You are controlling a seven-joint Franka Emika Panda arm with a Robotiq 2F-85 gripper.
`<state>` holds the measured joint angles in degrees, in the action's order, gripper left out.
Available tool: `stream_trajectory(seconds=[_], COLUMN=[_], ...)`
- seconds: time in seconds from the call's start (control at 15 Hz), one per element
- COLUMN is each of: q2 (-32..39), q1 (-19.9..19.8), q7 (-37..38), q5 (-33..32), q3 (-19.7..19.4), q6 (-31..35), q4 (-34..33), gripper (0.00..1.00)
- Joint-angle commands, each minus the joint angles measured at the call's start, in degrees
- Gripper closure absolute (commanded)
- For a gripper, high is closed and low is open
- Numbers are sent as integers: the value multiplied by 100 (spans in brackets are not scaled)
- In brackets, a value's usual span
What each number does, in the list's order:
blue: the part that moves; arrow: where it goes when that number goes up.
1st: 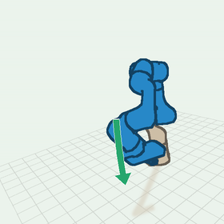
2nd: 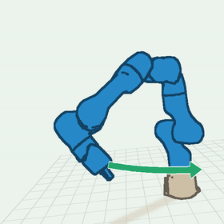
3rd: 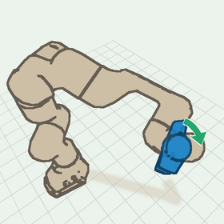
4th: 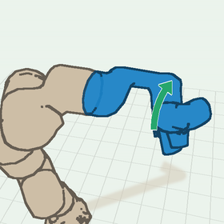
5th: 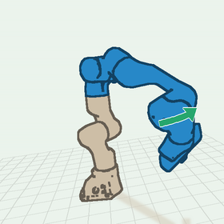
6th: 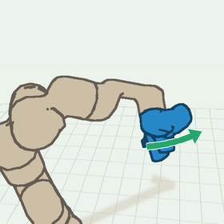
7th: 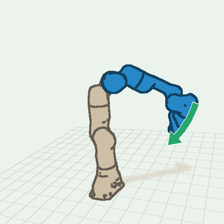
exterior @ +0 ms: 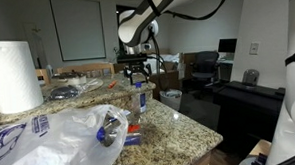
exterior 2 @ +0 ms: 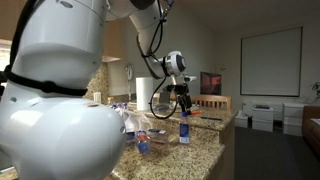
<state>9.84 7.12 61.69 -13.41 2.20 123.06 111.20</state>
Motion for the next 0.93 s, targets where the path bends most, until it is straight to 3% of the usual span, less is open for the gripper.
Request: stream_trajectory(seconds=[0.0, 0.47, 0.67, 0.87], q2=[189, 347, 202, -302], q1=[33, 47, 27, -159], q7=[-55, -125, -244, -1050], q5=[216, 326, 401, 996], q3=[35, 14, 35, 85], q6=[-122, -180, -211, -88], q4=[-193, -343, -249, 198], gripper=[39, 85, 89, 89])
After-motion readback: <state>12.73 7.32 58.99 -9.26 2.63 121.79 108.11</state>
